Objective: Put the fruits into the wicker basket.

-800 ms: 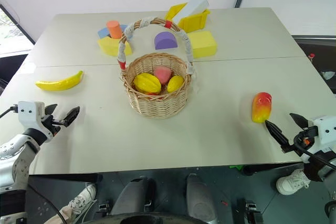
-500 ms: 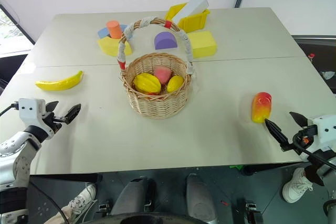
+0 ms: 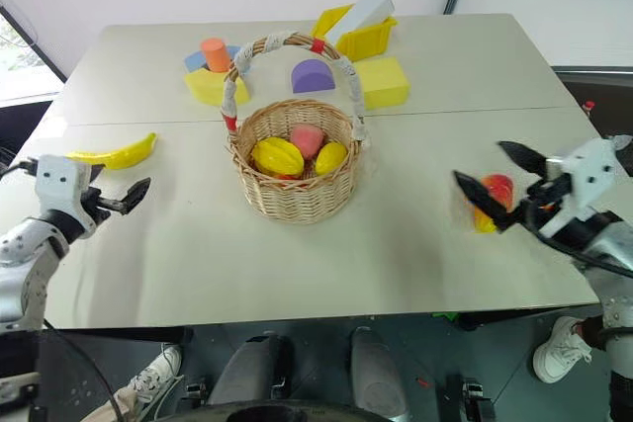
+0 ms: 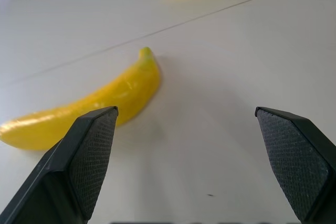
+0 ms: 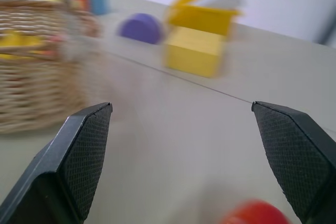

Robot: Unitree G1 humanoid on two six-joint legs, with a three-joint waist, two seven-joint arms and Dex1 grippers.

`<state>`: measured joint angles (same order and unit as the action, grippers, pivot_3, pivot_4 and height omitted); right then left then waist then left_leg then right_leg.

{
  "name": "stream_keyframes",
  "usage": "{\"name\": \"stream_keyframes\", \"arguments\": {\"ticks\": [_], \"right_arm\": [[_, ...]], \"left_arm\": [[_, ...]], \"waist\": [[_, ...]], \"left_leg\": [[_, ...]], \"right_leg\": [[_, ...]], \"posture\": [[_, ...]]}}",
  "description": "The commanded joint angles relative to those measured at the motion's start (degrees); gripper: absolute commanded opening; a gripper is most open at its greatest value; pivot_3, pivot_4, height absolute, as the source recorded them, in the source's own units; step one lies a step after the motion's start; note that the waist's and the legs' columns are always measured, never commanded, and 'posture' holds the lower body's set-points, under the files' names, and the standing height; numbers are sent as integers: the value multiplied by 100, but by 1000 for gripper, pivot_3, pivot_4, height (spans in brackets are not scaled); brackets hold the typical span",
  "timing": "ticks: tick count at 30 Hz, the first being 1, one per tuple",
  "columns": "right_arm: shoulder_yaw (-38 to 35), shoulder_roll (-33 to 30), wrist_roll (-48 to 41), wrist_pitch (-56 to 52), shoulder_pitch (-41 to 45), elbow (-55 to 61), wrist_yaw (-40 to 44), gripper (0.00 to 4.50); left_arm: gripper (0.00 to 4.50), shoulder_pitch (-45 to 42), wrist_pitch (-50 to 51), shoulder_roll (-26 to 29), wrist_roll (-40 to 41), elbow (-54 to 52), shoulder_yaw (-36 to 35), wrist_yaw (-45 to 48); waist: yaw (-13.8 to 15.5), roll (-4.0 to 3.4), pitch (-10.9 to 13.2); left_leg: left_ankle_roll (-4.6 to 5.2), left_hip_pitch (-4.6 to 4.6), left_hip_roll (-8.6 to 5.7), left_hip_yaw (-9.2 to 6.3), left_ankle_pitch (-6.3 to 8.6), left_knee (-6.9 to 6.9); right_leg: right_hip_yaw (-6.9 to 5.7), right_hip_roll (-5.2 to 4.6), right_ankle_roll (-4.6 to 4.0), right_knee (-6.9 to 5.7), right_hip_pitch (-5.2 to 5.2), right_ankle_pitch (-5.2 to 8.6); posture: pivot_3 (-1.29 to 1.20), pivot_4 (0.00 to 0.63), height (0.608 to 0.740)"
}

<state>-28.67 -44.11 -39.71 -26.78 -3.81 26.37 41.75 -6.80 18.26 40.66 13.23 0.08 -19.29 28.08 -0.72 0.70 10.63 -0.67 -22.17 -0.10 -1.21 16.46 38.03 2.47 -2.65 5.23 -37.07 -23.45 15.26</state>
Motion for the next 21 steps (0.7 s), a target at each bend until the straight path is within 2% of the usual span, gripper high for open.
{"name": "stream_keyframes", "arguments": {"ticks": [1, 4, 9, 15, 21], "right_arm": [[458, -199, -432, -347, 363, 847, 26, 4441], [985, -179, -494, -501, 934, 1137, -100, 4441], [1817, 52, -543, -655, 1889, 1331, -237, 4441], [2237, 274, -432, -593, 2188, 1317, -247, 4441], [2480, 476, -357, -554, 2235, 1406, -286, 4441]], "left_arm": [[4500, -236, -273, 583, -687, 169, 308, 52], [4500, -434, -429, 1160, -1294, 584, 769, 206], [4500, -1228, -735, 1715, -1899, 1601, 1551, 728], [4500, -2325, -1367, 1756, -2373, 3124, 2158, 1030], [4500, -3545, -2259, 1334, -2705, 4897, 2629, 1095]], "waist": [[0, 1, 1], [-24, 2, 1], [-9, 6, 3], [11, 15, 2], [9, 17, 2]], "left_leg": [[0, -1, 0, 0, 0, 0], [0, 1, 0, 1, 0, 1], [0, -4, 0, 0, 0, 1], [4, -33, -8, 0, 2, 2], [5, -33, -9, 1, 2, 9]], "right_leg": [[0, -1, 0, 0, -1, 0], [-1, -2, 0, -1, -1, 0], [-10, -1, 0, -1, -8, 0], [-16, -7, 1, -1, -32, -1], [-18, 1, 2, -9, -32, -1]], "posture": [[0, 150, 740], [0, 150, 740], [0, 150, 740], [0, 150, 740], [0, 150, 740]]}}
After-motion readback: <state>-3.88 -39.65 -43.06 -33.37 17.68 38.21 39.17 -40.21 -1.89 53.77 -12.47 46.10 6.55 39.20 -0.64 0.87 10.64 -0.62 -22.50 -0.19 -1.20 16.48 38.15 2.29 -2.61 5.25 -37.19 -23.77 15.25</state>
